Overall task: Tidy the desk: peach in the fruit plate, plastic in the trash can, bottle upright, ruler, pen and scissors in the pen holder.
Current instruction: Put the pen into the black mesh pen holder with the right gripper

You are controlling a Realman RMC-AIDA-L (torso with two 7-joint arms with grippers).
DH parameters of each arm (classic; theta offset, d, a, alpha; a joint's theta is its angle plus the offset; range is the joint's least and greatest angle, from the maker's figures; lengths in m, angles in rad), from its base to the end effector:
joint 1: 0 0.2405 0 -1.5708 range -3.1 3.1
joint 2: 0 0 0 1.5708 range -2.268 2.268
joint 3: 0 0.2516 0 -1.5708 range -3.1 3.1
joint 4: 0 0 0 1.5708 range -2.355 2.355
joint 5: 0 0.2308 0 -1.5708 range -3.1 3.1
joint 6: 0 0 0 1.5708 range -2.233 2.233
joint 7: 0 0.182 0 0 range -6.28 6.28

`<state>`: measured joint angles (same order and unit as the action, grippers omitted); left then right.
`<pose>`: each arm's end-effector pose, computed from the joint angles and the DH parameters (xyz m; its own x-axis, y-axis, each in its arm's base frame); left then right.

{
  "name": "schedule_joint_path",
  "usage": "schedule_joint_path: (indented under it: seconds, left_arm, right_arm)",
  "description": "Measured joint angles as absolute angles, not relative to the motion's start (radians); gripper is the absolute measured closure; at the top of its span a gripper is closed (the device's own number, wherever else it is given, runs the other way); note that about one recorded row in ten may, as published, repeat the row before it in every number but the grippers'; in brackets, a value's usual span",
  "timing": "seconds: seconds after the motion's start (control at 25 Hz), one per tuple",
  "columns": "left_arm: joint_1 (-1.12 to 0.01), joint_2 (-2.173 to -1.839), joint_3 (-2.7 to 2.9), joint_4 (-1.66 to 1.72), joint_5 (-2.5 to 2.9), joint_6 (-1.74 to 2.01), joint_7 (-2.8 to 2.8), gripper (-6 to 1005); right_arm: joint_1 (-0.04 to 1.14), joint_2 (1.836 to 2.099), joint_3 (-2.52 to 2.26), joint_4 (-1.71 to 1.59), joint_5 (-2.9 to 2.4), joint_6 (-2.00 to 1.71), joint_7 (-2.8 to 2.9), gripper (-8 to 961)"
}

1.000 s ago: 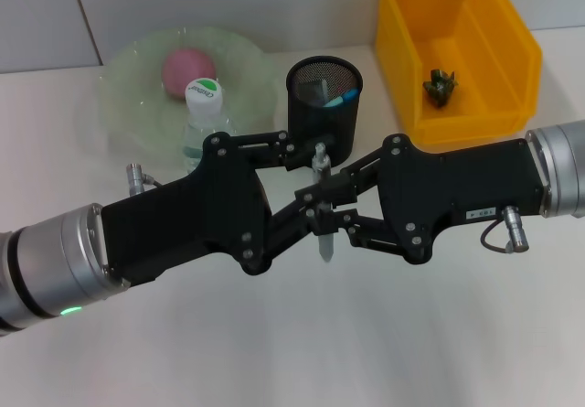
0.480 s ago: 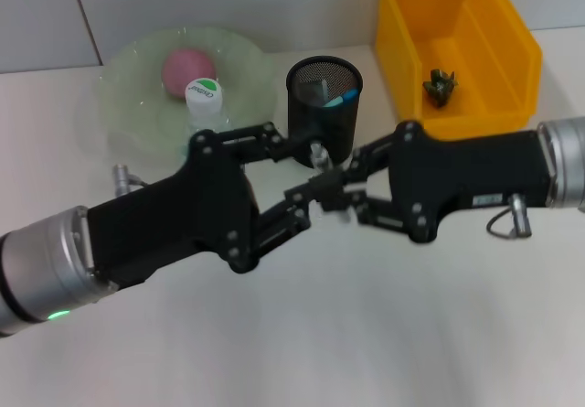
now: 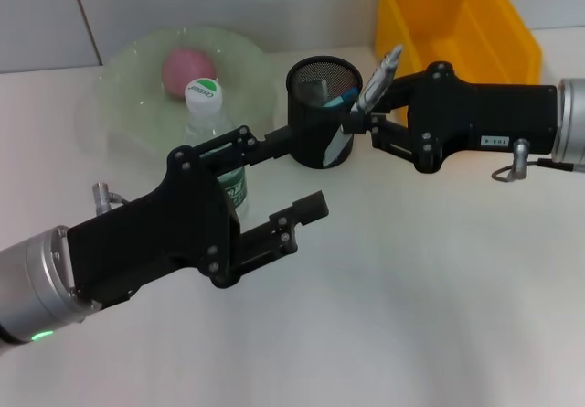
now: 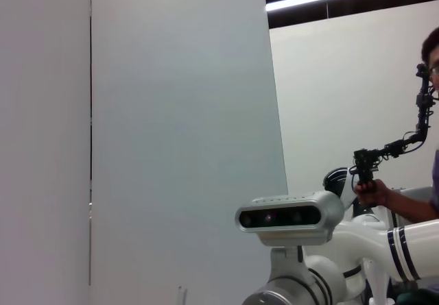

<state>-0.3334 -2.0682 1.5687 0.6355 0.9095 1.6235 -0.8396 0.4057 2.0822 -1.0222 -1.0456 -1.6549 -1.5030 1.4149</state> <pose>-0.1648 0.2914 -0.0585 0.5250 -0.1199 0.8426 0.1077 -0.9727 -0.2055 0.1825 0.3693 0.0088 0.8359 -0.0275 -0.5482 -0.2210 -0.9311 -0.2903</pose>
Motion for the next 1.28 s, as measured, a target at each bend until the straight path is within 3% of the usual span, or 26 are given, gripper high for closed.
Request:
schedule_joint_path:
  seconds: [0.12,0.44,0.64,1.28]
  left_arm:
    - [-0.327,-2.068,1.567,0.636,0.909,1.636,-0.834,400]
    - [-0.306,-2.059,1.563,0.636,0.938,1.641,-0.827,396]
    - [-0.272,-2.047,1.558,0.632,0.996,1.643,-0.820,394]
    - [-0.261,-2.026,1.482,0.524,1.060,1.625,-0.819,166]
  right_arm:
    - [0.405,2.083,-1.021,-1.046,-1.641,-1.497,1.415,814]
    - [0.403,2.085,-1.028,-0.981,-1.492,-1.394,1.334,812]
    - [0.462,2.084,-1.029,-0.862,-1.425,-1.303,1.206,811]
    - [0.604,2.086,-1.029,-0.602,-1.271,-1.141,0.950,808]
